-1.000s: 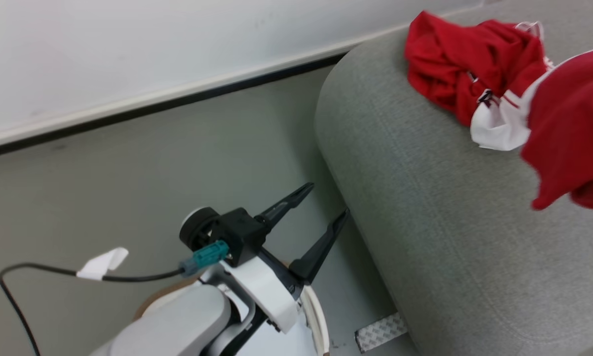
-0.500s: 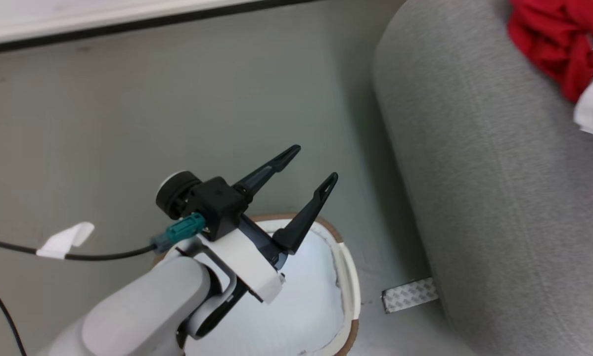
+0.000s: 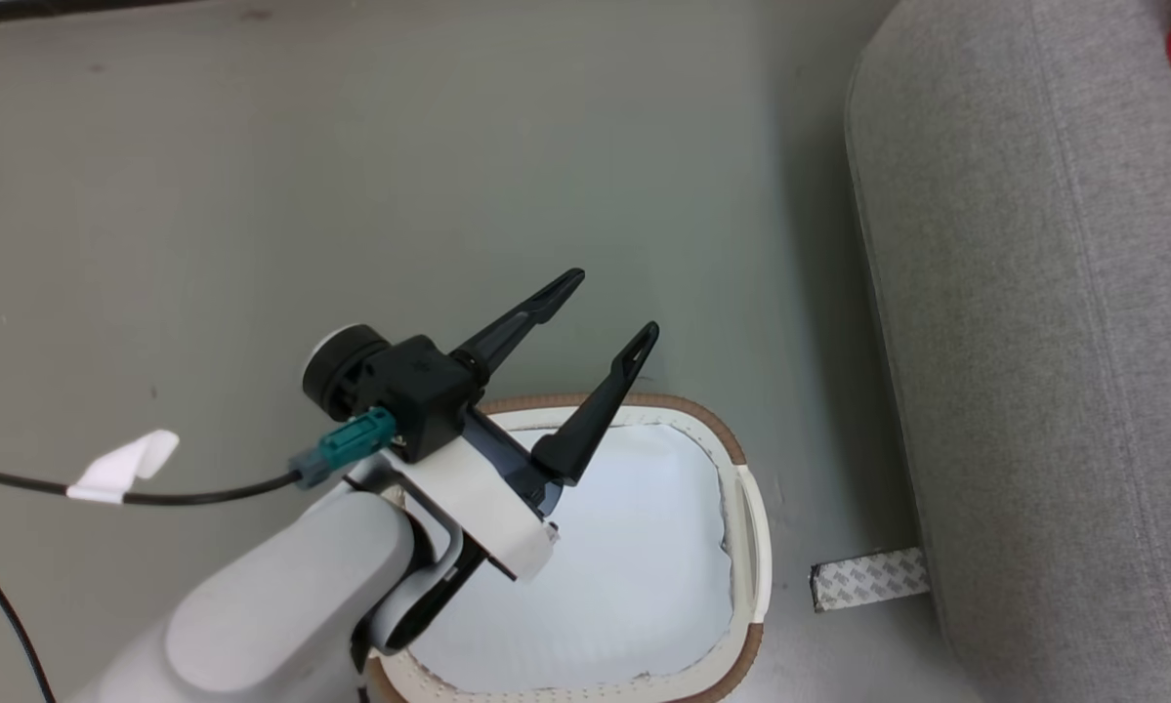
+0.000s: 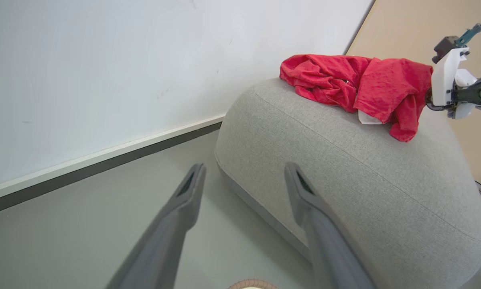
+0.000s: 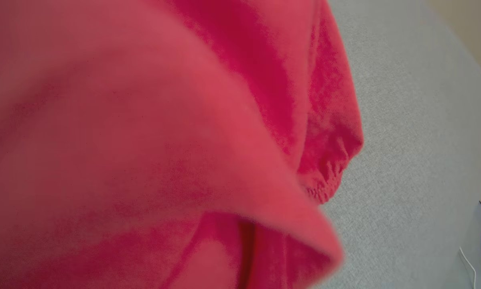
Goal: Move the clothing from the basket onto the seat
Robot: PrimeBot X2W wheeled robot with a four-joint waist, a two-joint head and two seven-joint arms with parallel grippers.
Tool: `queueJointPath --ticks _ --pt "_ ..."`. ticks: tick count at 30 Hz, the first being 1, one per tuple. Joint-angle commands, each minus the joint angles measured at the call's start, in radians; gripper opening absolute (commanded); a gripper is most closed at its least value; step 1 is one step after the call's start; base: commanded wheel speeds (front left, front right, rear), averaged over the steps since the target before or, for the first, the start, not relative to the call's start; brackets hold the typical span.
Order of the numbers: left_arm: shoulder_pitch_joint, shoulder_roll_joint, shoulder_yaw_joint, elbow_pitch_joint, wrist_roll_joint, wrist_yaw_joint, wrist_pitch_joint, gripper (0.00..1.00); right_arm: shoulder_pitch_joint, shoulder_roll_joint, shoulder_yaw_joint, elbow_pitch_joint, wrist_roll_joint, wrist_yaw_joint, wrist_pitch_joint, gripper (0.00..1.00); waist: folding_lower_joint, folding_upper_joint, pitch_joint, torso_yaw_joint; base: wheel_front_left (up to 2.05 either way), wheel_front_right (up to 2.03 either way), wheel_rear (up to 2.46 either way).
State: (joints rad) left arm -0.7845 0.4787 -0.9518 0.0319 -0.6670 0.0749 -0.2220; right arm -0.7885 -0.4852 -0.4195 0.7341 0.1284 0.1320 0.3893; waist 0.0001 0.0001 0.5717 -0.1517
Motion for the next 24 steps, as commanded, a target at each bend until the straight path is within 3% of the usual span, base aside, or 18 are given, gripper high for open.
queueJointPath --ticks 1,3,4,5,13,24 --pt "0.013 -0.005 0.001 0.011 -0.007 0.0 -0.012 1.0 0.003 -0.001 -0.004 0.007 -0.008 -0.003 0.001 0.27 -0.0001 -0.0001 -0.019 -0.002 0.0 0.0 0.0" --pt "0.02 -0.007 0.004 0.017 -0.011 0.002 -0.014 1.0 0.009 0.004 0.004 0.014 -0.014 -0.003 0.003 0.42 -0.0001 -0.0001 -0.04 -0.007 0.0 0.0 0.0" --pt "0.025 -0.01 0.004 0.021 -0.014 0.001 -0.017 1.0 0.013 0.005 0.012 0.015 -0.012 -0.003 0.003 0.91 -0.0001 -0.0001 -0.052 -0.011 0.0 0.0 0.0" --pt "0.032 -0.012 0.003 0.026 -0.014 0.001 -0.02 1.0 0.017 0.009 0.021 0.018 -0.005 -0.003 0.006 1.0 -0.0001 -0.0001 -0.067 -0.015 0.0 0.0 0.0" --pt "0.096 -0.025 0.014 0.064 -0.035 0.019 -0.031 1.0 0.096 -0.034 0.139 0.0 0.083 -0.003 0.091 1.0 -0.0001 -0.0001 -0.209 -0.039 0.0 0.0 0.0" --pt "0.224 0.007 0.104 0.069 -0.079 0.068 -0.042 1.0 0.222 -0.13 0.3 -0.295 0.21 -0.002 0.07 1.0 -0.0001 -0.0001 -0.411 -0.019 0.0 0.0 0.0"
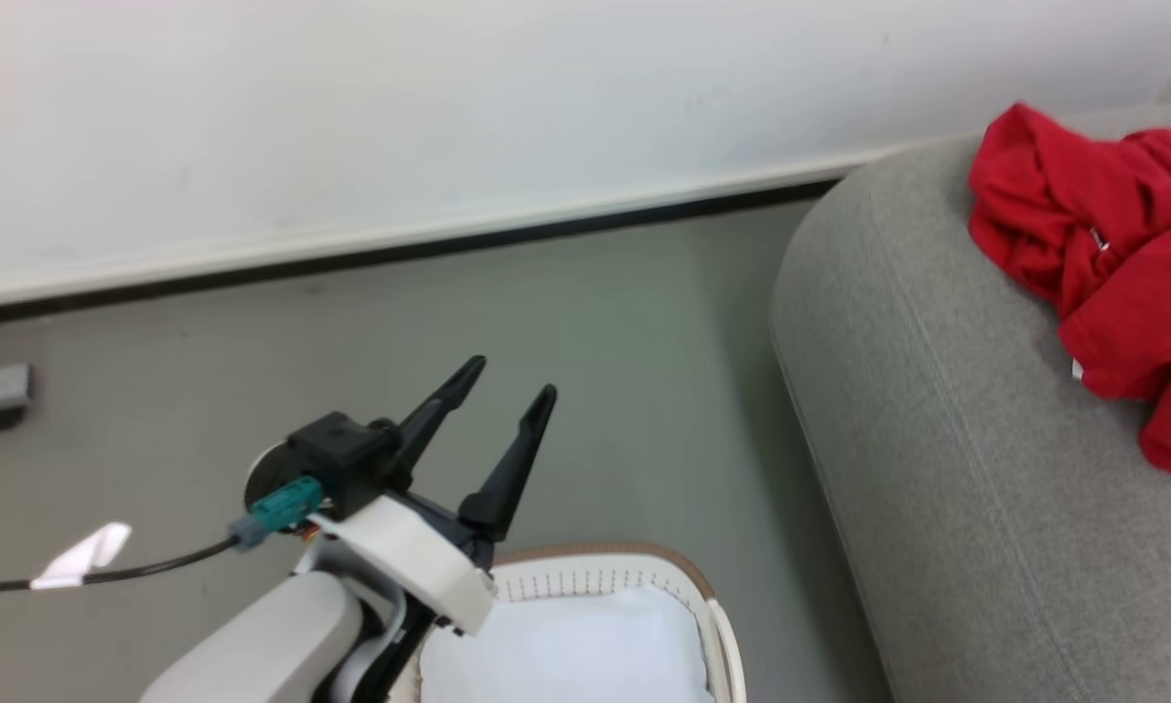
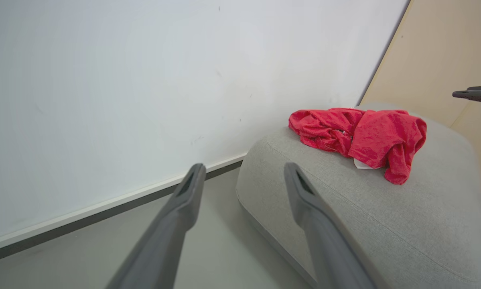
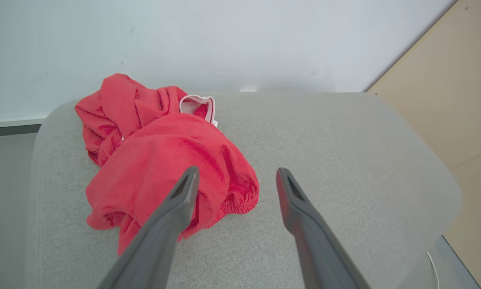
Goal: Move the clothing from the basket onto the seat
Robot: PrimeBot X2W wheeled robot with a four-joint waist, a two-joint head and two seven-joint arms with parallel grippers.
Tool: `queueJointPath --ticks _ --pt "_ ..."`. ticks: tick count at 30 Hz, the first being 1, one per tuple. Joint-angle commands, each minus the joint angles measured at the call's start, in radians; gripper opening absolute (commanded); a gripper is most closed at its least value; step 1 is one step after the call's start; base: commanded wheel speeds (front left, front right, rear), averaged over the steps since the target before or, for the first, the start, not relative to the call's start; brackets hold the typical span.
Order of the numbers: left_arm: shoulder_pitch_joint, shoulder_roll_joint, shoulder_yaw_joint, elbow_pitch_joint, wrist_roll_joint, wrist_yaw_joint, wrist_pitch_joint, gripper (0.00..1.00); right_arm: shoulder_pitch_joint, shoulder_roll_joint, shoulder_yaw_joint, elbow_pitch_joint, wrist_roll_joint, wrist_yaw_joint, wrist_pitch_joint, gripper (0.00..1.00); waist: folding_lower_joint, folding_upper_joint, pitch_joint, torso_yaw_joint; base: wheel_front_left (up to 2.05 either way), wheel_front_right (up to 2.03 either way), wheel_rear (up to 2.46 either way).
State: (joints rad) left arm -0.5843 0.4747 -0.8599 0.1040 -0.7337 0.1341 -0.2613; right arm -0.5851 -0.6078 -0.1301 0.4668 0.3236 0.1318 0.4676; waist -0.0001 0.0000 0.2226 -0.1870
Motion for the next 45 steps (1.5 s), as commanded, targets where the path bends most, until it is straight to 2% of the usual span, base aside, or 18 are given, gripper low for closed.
queueJointPath --ticks 1,3,12,15,18,21,24,27,35,41,45 --pt "0.034 0.016 0.025 -0.005 -0.013 0.016 -0.003 1.0 0.021 -0.008 0.017 -0.057 0.022 -0.002 -0.013 1.0 0.0001 0.0 -0.076 0.022 0.0 0.0 0.0" --pt "0.056 0.025 0.055 -0.011 -0.022 0.029 -0.003 1.0 0.026 -0.002 0.032 -0.117 0.031 -0.002 -0.026 1.0 0.0001 0.0 -0.104 0.036 0.0 0.0 0.0" --pt "0.204 0.052 0.233 -0.05 -0.038 0.091 -0.003 1.0 0.087 0.111 0.094 -0.31 0.112 -0.002 -0.118 1.0 0.0001 0.0 -0.221 0.103 0.0 0.0 0.0" --pt "0.262 0.059 0.3 -0.07 -0.023 0.108 -0.003 1.0 0.122 0.14 0.111 -0.364 0.085 -0.002 -0.191 1.0 0.0001 0.0 -0.23 0.117 0.0 0.0 0.0" --pt "0.319 0.053 0.367 -0.076 0.005 0.109 -0.003 1.0 0.173 0.199 0.113 -0.39 0.061 -0.002 -0.278 1.0 0.0001 0.0 -0.234 0.132 0.0 0.0 0.0" --pt "0.374 0.026 0.441 -0.084 0.052 0.104 -0.003 1.0 0.237 0.256 0.117 -0.405 0.031 -0.002 -0.36 1.0 0.0001 0.0 -0.234 0.145 0.0 0.0 0.0" --pt "0.427 -0.014 0.499 -0.073 0.093 0.075 -0.003 1.0 0.309 0.315 0.148 -0.411 0.007 -0.002 -0.43 1.0 0.0001 0.0 -0.233 0.15 0.0 0.0 0.0" --pt "0.456 -0.046 0.534 -0.06 0.121 0.057 -0.003 1.0 0.351 0.342 0.182 -0.396 -0.005 -0.002 -0.476 1.0 0.0001 0.0 -0.229 0.15 0.0 0.0 0.0" --pt "0.534 -0.185 0.661 0.03 0.233 -0.064 -0.003 1.0 0.445 0.441 0.29 -0.276 -0.021 -0.002 -0.651 1.0 0.0001 0.0 -0.22 0.139 0.0 0.0 0.0" --pt "0.569 -0.258 0.75 0.045 0.328 -0.134 -0.003 1.0 0.465 0.504 0.333 -0.201 -0.051 -0.002 -0.701 1.0 0.0001 0.0 -0.21 0.122 0.0 0.0 0.0" --pt "0.585 -0.293 0.798 0.048 0.374 -0.176 -0.003 1.0 0.457 0.531 0.322 -0.189 -0.069 -0.002 -0.72 1.0 0.0001 0.0 -0.21 0.117 0.0 0.0 0.0"
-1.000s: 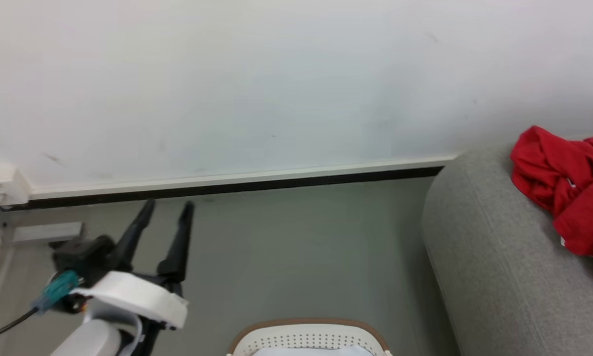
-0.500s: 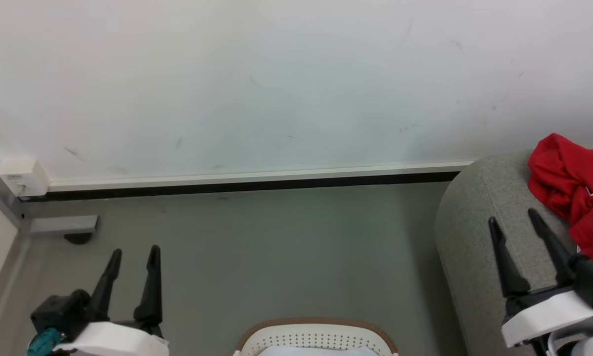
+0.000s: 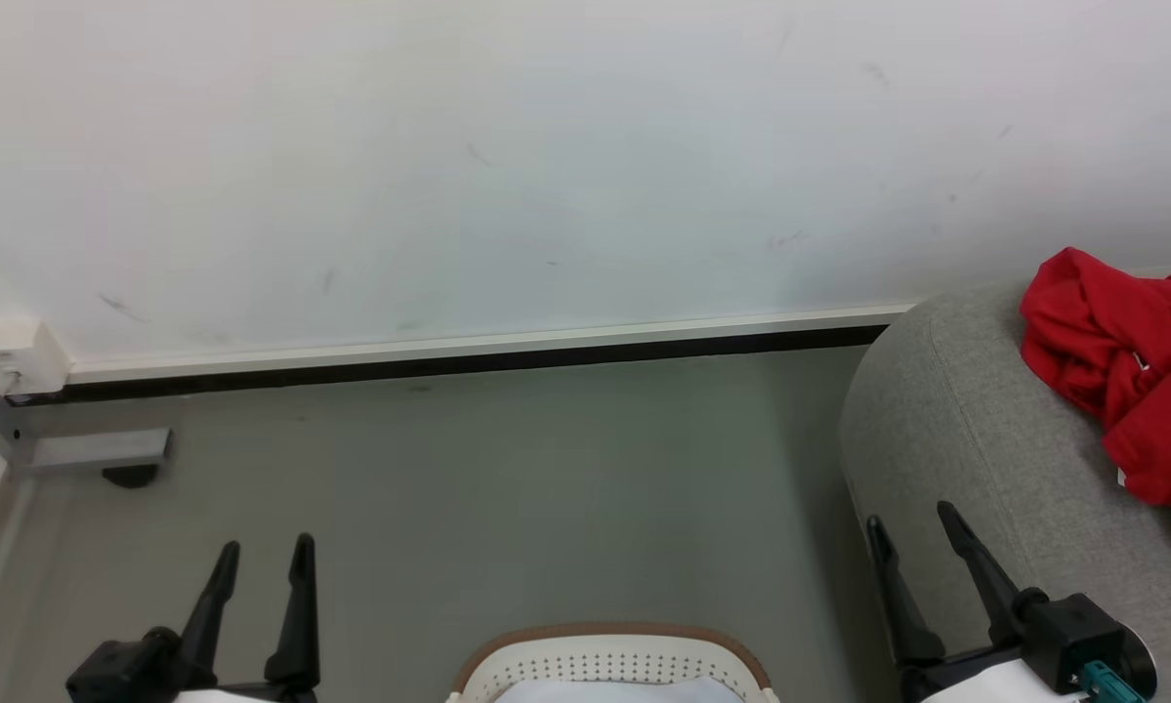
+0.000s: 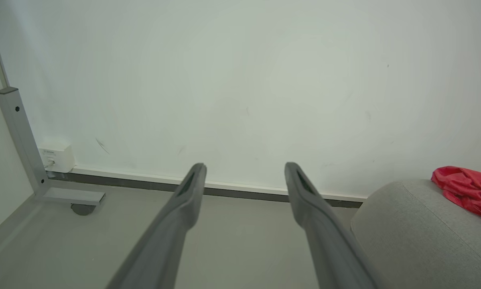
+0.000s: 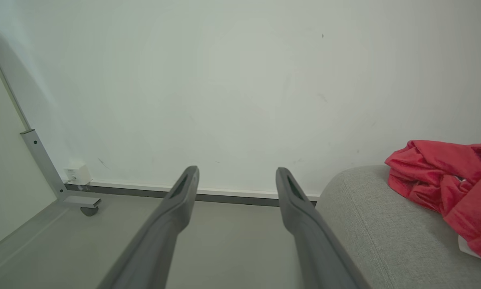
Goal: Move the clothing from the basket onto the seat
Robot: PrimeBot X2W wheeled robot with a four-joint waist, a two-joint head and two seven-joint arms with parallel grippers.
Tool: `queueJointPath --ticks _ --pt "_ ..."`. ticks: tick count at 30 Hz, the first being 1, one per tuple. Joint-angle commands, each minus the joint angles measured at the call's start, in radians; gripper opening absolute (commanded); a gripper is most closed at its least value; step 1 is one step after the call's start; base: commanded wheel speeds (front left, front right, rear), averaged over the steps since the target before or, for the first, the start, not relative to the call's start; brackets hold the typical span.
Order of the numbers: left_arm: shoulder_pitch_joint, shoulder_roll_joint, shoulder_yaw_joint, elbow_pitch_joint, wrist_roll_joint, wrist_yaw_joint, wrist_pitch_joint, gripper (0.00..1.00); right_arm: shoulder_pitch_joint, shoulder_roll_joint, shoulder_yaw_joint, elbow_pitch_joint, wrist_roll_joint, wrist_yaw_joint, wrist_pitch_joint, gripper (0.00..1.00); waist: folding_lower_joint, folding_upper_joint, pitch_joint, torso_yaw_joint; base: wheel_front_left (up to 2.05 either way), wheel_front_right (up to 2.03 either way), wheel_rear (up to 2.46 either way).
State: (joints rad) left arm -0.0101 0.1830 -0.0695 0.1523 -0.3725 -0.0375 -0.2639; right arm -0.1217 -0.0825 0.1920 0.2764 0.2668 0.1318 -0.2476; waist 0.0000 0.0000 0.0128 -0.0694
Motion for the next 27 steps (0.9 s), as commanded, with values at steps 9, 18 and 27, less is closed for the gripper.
queueJointPath --ticks 9,18,27 --pt "0.021 -0.06 0.076 -0.007 0.097 -0.056 -0.001 1.0 0.0 0.023 -0.021 -0.005 -0.034 -0.002 -0.017 1.0 0.0 0.0 -0.004 0.001 0.0 0.0 0.0" --pt "0.007 -0.086 0.104 -0.002 0.126 -0.081 -0.001 1.0 0.002 0.029 -0.025 -0.009 -0.039 -0.002 -0.016 1.0 0.0 0.0 -0.006 -0.001 0.0 0.0 0.0" --pt "0.011 -0.097 0.102 0.018 0.123 -0.086 0.0 0.0 0.002 0.029 -0.017 -0.005 -0.033 0.0 -0.013 0.0 0.0 0.0 -0.005 -0.006 0.0 0.0 0.0"
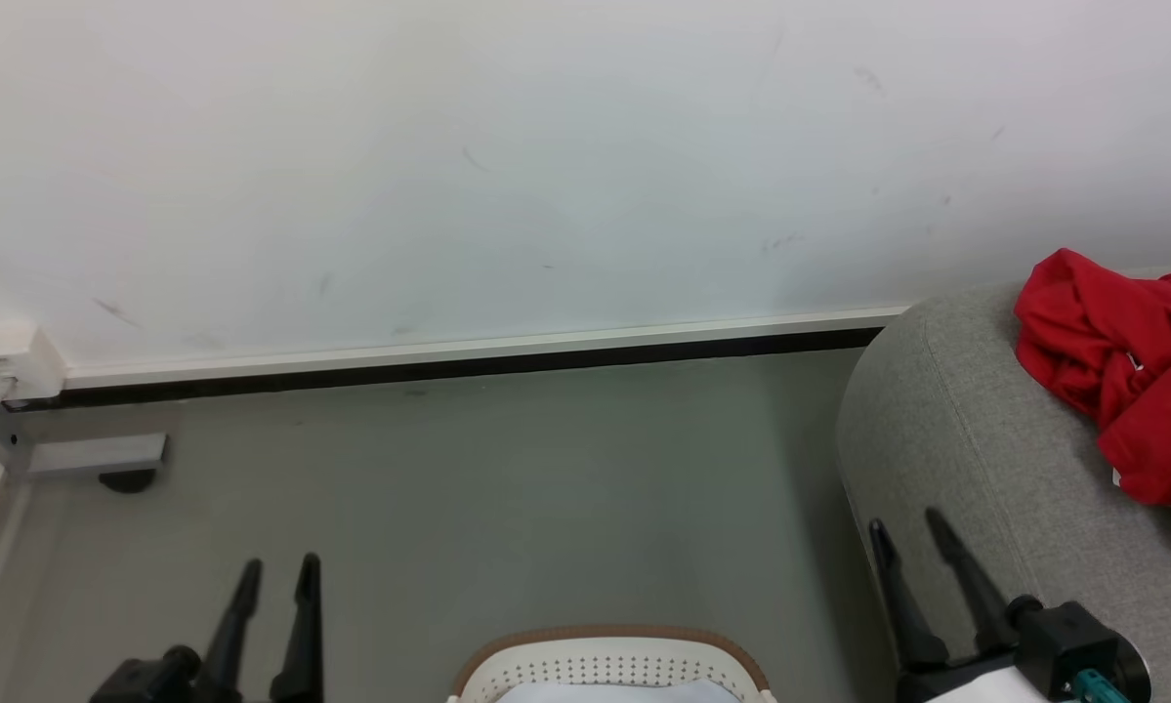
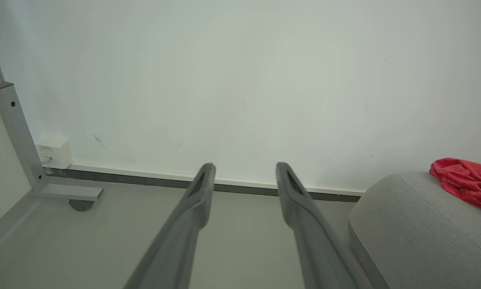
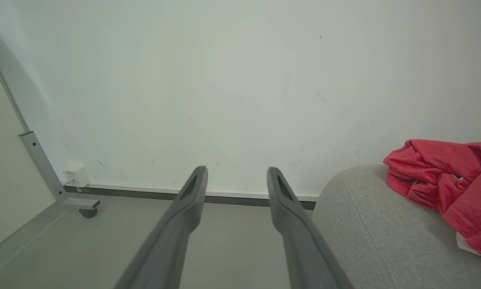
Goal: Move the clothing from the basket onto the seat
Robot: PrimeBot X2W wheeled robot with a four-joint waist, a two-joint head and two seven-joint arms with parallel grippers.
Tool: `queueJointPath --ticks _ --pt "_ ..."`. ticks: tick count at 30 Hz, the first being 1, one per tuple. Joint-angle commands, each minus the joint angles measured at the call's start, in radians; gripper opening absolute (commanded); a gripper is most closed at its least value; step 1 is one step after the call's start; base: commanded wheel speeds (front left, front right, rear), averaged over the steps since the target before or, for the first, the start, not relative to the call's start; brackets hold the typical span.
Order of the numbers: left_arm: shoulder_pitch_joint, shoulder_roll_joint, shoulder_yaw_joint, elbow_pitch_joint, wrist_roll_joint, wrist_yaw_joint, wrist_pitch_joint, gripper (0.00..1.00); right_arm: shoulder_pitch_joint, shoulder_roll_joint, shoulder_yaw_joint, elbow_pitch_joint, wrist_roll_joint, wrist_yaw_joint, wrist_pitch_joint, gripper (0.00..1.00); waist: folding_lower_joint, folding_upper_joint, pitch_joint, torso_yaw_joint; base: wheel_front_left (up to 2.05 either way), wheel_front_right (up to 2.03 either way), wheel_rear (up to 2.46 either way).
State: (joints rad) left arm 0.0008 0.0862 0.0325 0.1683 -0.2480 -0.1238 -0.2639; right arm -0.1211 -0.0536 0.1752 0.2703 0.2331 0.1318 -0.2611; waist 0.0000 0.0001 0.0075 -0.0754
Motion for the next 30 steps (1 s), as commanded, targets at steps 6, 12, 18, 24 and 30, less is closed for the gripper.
queueJointPath --ticks 6,12,18,24,30 --pt "-0.006 -0.009 0.008 0.032 -0.078 0.0 0.028 0.0 0.017 -0.003 -0.006 0.009 0.084 0.0 0.015 0.0 0.0 -0.0001 0.0 0.003 0.0 0.0 0.0" --pt "-0.016 -0.011 0.013 0.035 -0.187 -0.001 0.057 0.0 0.012 -0.012 -0.021 0.009 0.205 0.0 0.039 0.0 0.0 -0.0001 -0.001 0.006 0.0 0.0 0.0" --pt "-0.025 -0.014 0.019 0.033 -0.306 0.002 0.088 0.0 0.009 -0.02 -0.036 0.007 0.333 0.0 0.063 0.0 0.0 -0.0001 -0.001 0.01 0.0 0.0 0.0" --pt "-0.032 -0.015 0.024 0.031 -0.4 0.005 0.112 0.0 0.008 -0.027 -0.047 0.003 0.435 0.0 0.082 0.0 0.0 -0.0001 -0.002 0.014 0.0 0.0 0.0" --pt "-0.038 -0.017 0.028 0.031 -0.473 0.007 0.132 0.0 0.007 -0.032 -0.056 0.0 0.514 0.0 0.096 0.0 0.0 -0.0001 -0.002 0.017 0.0 0.0 0.0"
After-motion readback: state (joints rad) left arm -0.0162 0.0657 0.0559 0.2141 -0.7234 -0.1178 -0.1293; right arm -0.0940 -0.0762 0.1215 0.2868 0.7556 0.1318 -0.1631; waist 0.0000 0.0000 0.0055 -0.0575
